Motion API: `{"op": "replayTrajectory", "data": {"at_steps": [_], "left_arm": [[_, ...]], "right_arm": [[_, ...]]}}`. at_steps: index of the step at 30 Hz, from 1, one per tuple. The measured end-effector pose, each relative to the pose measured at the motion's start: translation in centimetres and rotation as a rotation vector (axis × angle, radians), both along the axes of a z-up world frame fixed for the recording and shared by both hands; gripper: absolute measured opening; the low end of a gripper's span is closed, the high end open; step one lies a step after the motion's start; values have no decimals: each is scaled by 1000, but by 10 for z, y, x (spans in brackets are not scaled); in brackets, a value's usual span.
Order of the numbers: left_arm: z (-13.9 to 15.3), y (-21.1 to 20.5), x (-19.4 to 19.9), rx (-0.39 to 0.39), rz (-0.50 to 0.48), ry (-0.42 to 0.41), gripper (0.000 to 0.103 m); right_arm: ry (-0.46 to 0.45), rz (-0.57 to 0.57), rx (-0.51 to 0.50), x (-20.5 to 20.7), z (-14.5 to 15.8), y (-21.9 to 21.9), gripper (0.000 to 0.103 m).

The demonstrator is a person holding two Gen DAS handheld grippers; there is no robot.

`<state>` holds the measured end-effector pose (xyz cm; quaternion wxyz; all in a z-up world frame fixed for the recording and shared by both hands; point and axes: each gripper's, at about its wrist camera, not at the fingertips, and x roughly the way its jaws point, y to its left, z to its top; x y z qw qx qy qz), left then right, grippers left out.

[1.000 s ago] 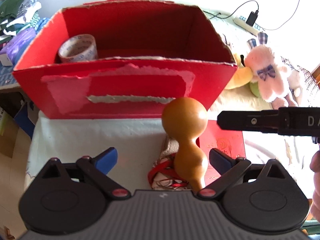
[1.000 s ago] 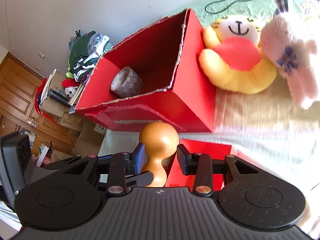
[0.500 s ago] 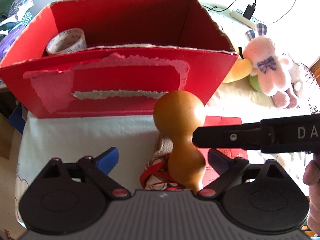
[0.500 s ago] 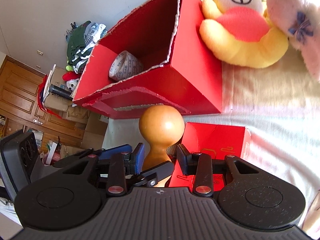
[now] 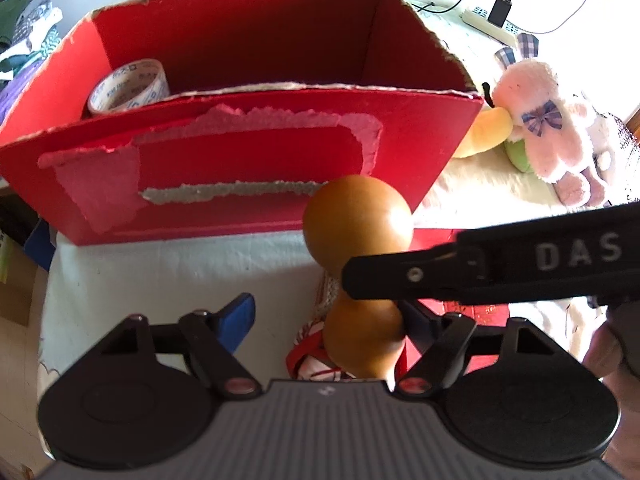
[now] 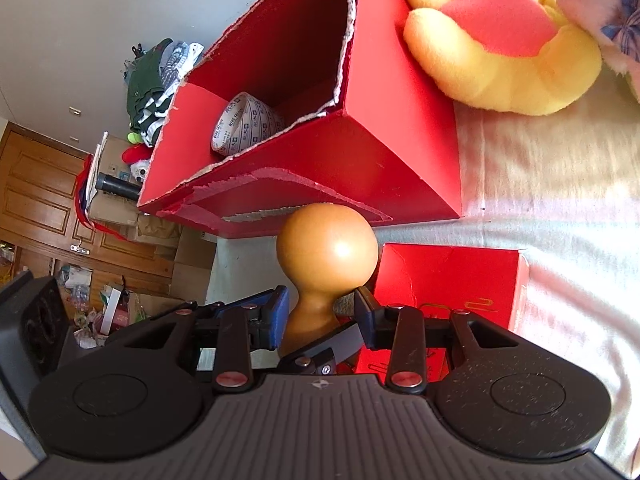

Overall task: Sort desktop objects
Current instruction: 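Reach the right gripper to the orange gourd and close on its neck, then lift the gourd with the right gripper and carry it over the red box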

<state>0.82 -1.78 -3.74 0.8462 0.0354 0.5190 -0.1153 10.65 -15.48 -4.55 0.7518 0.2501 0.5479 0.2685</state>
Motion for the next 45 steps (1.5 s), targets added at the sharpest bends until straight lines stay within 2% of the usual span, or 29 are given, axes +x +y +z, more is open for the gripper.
{"op": "replayTrajectory", "data": {"at_steps": [7,9,11,14,17,19,20,21,23,25,28,31,34,40,42,45], "left_arm": [[4,-4,-3,6,-59,-9,61],[6,-7,-5,-3,-79,-7,50],[7,-10,-8,-12,-104,-2,40],[7,-14,-11,5,-113,-14,41],[5,-8,-11,-6,-88,-15,52],[3,-1,-12,-31,-73,-9,53],[2,3,-13,-46,-63,-4,57],[1,6,-13,-58,-47,3,65],[-1,10,-12,-70,-34,9,67],[-3,10,-9,-77,-29,18,66],[-8,4,-3,-78,-33,36,56],[-12,-4,-3,-35,-46,23,50],[-11,-9,-4,-16,-63,15,46],[-7,-18,-12,29,-86,-12,44],[-1,-21,-16,32,-101,-21,37],[13,-27,-23,10,-131,-32,37]], "right_arm": [[-5,10,-12,2,-2,3,38],[4,6,8,1,-2,0,27],[25,19,52,1,-1,-1,26],[-2,28,20,-3,2,-1,23],[4,13,24,-4,-1,-8,22],[21,6,38,-5,-4,-14,21],[20,5,40,-6,-3,-16,21],[18,5,41,-7,-4,-18,21],[26,7,50,-7,-4,-19,21],[33,4,67,-7,-6,-18,21],[50,-10,89,-5,-8,-18,27],[56,-16,94,-5,-10,-16,31],[56,-8,108,-5,-10,-11,31],[34,19,108,-8,-5,-9,30],[27,20,116,-9,0,-15,29],[10,26,125,-14,11,-25,29]]}}
